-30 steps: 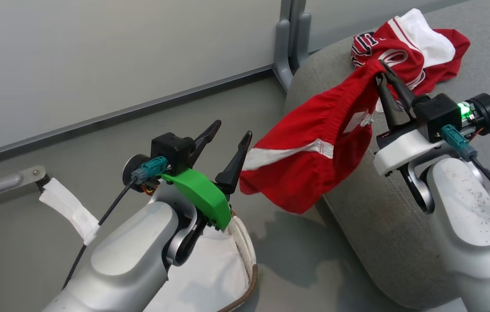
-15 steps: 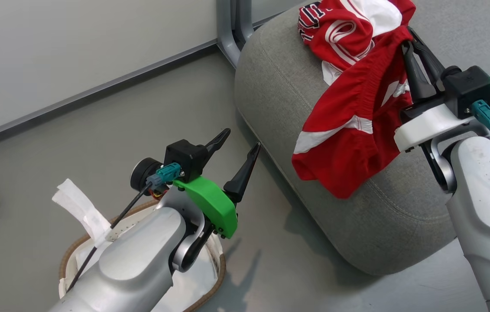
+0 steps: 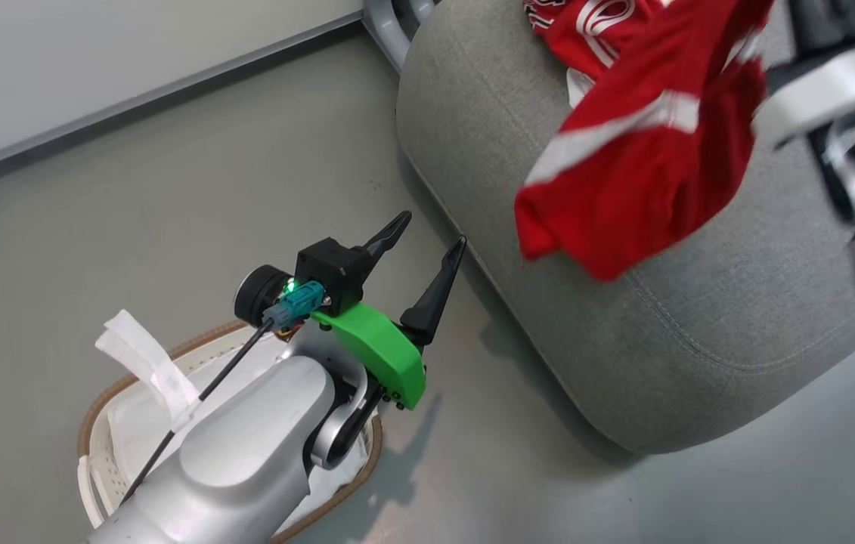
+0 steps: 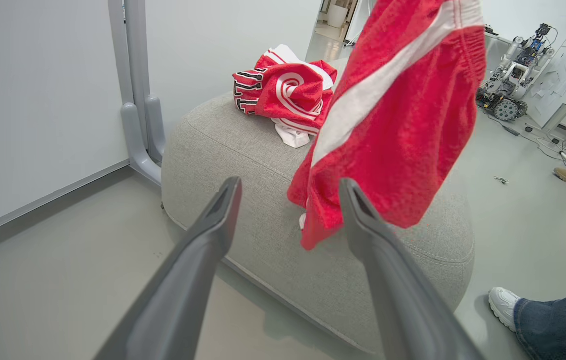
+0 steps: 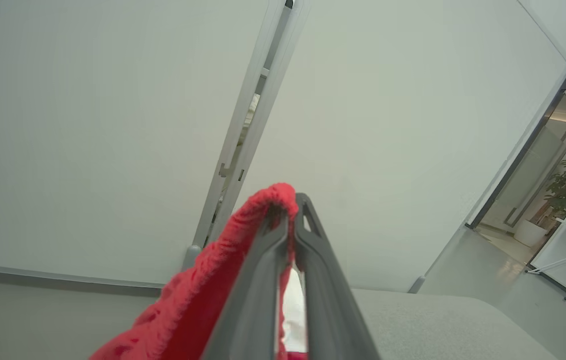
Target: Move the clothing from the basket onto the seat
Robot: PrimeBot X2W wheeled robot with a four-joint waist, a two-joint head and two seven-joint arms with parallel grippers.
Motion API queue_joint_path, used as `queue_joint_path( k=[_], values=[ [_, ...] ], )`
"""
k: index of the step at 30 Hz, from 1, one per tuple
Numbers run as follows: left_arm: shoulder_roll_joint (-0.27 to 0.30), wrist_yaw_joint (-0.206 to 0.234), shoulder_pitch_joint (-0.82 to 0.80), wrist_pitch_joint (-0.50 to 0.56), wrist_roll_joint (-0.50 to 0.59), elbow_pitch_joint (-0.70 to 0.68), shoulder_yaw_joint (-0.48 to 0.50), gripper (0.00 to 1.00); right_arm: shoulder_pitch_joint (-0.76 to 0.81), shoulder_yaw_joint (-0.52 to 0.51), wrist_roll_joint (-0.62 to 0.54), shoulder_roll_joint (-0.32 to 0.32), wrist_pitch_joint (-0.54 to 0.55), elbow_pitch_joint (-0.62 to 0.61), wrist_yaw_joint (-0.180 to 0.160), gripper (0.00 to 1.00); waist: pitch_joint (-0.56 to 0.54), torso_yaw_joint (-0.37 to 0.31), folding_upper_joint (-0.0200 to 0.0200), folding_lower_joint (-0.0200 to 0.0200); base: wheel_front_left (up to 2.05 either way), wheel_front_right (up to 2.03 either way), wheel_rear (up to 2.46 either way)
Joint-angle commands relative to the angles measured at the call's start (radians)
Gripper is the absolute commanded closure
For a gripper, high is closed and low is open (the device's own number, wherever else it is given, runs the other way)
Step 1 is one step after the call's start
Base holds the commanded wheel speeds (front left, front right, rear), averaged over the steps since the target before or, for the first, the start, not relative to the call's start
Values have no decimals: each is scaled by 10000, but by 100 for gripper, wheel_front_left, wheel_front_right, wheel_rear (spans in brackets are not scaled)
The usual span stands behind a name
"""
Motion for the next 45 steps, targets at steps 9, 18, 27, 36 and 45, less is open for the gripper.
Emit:
queue_joint_path(
  k=[9,18,27,36,45],
  values=[
    [358,405,-616,229,534,-1126,-127,0,-3184,-357,571,-2164,1292,446,-14,100,1426,932,-1,0,0,0,0],
    [655,644,-1120,692,1028,-2112,-335,0,-4999,-1415,-190,-3635,1750,1621,-13,100,2646,1782,-1,0,0,0,0],
    [862,759,-1539,1045,1316,-2527,-457,0,-4135,-2999,-1218,-2987,706,3742,-13,100,3561,2176,-1,0,0,0,0],
    [1062,761,-1517,1216,1321,-2558,-551,0,-3234,-4488,-2286,-1595,-583,5848,-14,73,3644,2121,-1,0,0,0,0],
    [1196,757,-1289,1088,1109,-2343,-474,0,-3037,-3894,-2324,-824,-1016,6551,-14,0,3379,1712,-1,0,0,0,0]
  ],
)
